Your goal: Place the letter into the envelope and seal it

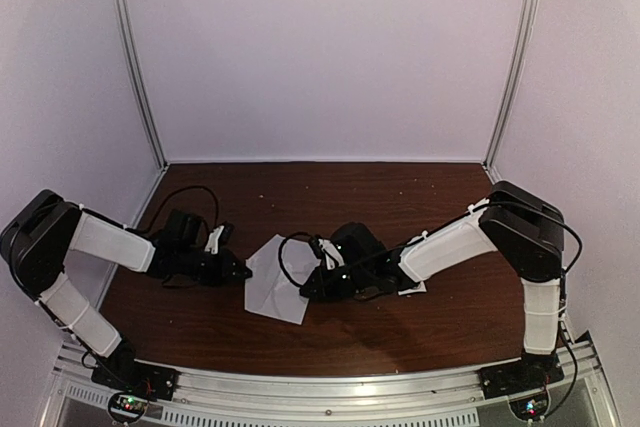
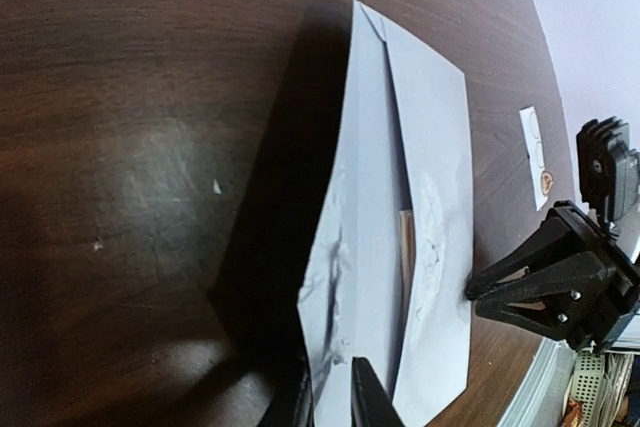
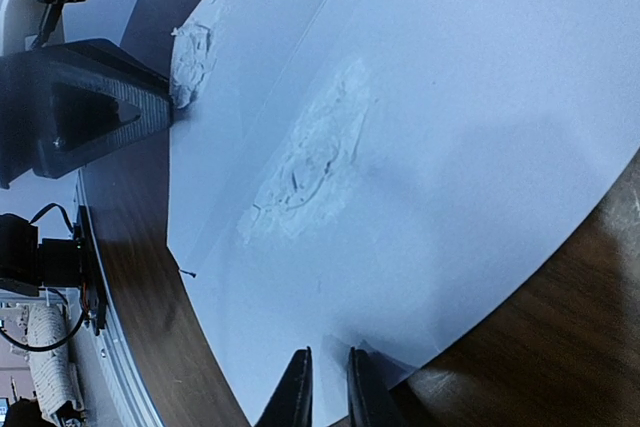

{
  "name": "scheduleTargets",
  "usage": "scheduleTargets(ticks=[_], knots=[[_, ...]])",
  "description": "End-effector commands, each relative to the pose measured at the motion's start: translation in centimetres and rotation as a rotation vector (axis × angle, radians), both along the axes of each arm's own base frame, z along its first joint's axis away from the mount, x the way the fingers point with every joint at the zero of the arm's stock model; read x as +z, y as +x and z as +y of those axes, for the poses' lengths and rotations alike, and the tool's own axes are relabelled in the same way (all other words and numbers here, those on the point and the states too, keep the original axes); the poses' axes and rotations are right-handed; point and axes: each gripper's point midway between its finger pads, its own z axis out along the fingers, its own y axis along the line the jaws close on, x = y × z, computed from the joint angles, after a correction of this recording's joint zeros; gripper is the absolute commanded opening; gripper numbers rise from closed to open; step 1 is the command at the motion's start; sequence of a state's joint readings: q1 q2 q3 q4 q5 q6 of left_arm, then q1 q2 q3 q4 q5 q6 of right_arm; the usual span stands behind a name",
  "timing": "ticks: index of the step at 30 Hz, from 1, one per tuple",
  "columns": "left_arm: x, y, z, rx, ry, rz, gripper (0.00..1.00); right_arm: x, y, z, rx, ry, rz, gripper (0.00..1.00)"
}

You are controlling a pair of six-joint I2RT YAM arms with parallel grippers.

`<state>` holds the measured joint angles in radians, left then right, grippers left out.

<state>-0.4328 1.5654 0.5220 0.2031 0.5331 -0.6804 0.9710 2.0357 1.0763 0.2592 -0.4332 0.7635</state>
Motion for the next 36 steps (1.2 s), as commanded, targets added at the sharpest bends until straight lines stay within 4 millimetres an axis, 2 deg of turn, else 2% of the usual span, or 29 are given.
scheduleTargets(ticks=[1,9,17,21,26,30,36], knots=[[2.6,0.1,-1.2,-0.051,-0.087,-0.088,0.16,-2.5,-0.3,-0.9,-0.016,-0.074,0.03,0.15],[3.5,-0.9,-3.6,-0.145,-0.122,-0.117,0.17,-2.8,-0.3,-0.9,-0.019,-0.08,0.035,0.14],[3.9,-2.0,-6.2,-0.22,-0.144,-0.132,0.27,-2.9,-0.2,-1.0,-0.023,-0.085,0.035,0.13],[2.7,-2.4,-6.7,-0.231,-0.139,-0.106,0.33,-3.1,-0.2,-1.1,-0.027,-0.088,0.036,0.12],[1.8,-3.0,-7.7,-0.249,-0.153,-0.081,0.34,-2.8,-0.1,-1.3,-0.034,-0.089,0.03,0.12],[0.9,-3.3,-7.9,-0.255,-0.138,-0.061,0.31,-1.6,0.1,-1.2,-0.036,-0.075,0.009,0.11],[-0.8,-4.1,-6.9,-0.233,-0.093,-0.015,0.22,1.9,1.1,-0.7,-0.034,-0.023,-0.04,0.1]])
